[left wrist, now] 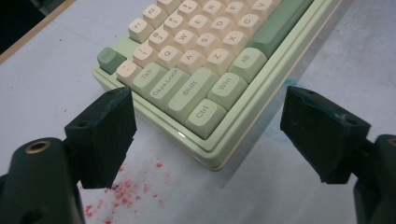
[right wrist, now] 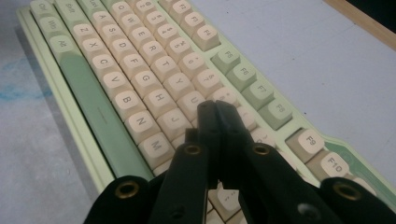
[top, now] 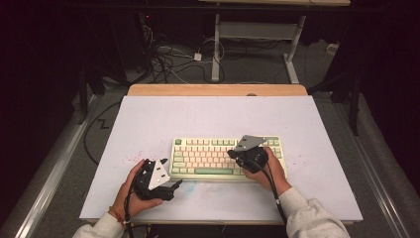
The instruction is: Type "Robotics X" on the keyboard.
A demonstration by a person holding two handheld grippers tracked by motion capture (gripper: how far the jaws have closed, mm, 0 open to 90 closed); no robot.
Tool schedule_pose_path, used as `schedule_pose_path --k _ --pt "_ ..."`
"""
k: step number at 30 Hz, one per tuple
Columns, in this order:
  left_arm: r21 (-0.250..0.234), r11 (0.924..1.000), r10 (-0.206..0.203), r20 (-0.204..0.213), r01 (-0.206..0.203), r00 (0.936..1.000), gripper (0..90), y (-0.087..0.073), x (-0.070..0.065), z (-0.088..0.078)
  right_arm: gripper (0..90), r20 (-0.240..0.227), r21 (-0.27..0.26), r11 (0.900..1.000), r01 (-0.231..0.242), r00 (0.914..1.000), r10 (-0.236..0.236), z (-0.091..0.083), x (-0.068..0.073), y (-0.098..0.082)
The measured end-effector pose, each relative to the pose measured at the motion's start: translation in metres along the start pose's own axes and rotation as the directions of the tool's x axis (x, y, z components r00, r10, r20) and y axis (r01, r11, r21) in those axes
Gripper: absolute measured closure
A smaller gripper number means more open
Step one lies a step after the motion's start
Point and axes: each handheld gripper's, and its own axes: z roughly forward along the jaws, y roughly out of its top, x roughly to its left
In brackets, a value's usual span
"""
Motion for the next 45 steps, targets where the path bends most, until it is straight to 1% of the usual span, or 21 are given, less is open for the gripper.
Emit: schedule_pose_path --k 3,7,12,15,18,20,22,25,27,28,30,35,38,43,45 --pt "0.003 1.0000 0.002 0.001 -0.002 1.0000 17.1 0.000 -0.001 0.000 90.0 -0.001 0.011 1.000 -0.011 0.9999 0.011 0.007 -0.001 0.003" --pt "0.006 1.0000 0.008 -0.001 -0.008 1.0000 17.1 0.000 -0.001 0.000 90.0 0.007 0.037 0.999 0.010 0.9999 -0.011 0.015 -0.001 0.006" --pt "0.011 0.9999 0.010 0.000 -0.010 0.9999 17.1 0.000 -0.001 0.001 90.0 0.014 0.059 0.998 0.005 0.9999 -0.006 0.023 -0.001 0.009" --pt "0.012 0.9998 0.012 0.003 -0.012 0.9999 17.1 0.000 -0.001 0.001 90.0 0.019 0.072 0.997 0.011 0.9997 -0.012 0.025 -0.001 0.010" --pt "0.014 0.9998 0.015 0.005 -0.015 0.9999 17.1 0.000 -0.001 0.001 90.0 0.018 0.071 0.997 0.010 0.9998 -0.012 0.027 -0.001 0.012" --pt "0.014 0.9998 0.016 0.006 -0.016 0.9999 17.1 0.000 -0.001 0.001 90.0 0.022 0.073 0.997 0.018 0.9996 -0.020 0.027 -0.001 0.012" --pt "0.021 0.9996 0.019 0.001 -0.019 0.9998 17.1 0.000 -0.001 0.001 90.0 0.024 0.076 0.997 0.019 0.9995 -0.021 0.027 0.001 0.012" --pt "0.025 0.9995 0.017 0.001 -0.017 0.9999 17.1 0.000 -0.001 0.002 90.0 0.019 0.095 0.995 0.022 0.9995 -0.024 0.030 0.002 0.011" --pt "0.023 0.9996 0.018 0.001 -0.018 0.9998 17.1 0.000 -0.001 0.001 90.0 0.021 0.106 0.994 0.032 0.9992 -0.035 0.028 0.003 0.012" --pt "0.023 0.9996 0.018 0.002 -0.018 0.9998 17.1 0.000 -0.001 0.001 90.0 0.019 0.104 0.994 0.028 0.9994 -0.030 0.027 0.003 0.012" --pt "0.024 0.9996 0.017 0.003 -0.017 0.9999 17.1 0.000 -0.001 0.001 90.0 0.015 0.078 0.997 0.021 0.9996 -0.022 0.024 0.002 0.012" --pt "0.026 0.9996 0.015 0.005 -0.015 0.9999 17.1 0.000 -0.001 0.002 89.0 0.016 0.035 0.999 -0.004 0.9999 0.003 0.014 0.002 0.012" --pt "0.026 0.9995 0.016 0.005 -0.016 0.9999 17.1 0.001 -0.001 0.002 88.0 0.012 0.012 1.000 -0.006 0.9999 0.006 0.009 0.002 0.011" --pt "0.038 0.9992 0.016 0.000 -0.016 0.9999 17.1 0.001 -0.002 0.003 83.3 0.028 -0.020 0.999 -0.028 0.9992 0.029 -0.002 0.002 0.010" --pt "0.037 0.9992 0.016 0.001 -0.016 0.9999 17.1 0.001 -0.001 0.003 80.5 0.034 -0.034 0.999 -0.024 0.9991 0.026 -0.006 0.001 0.009"
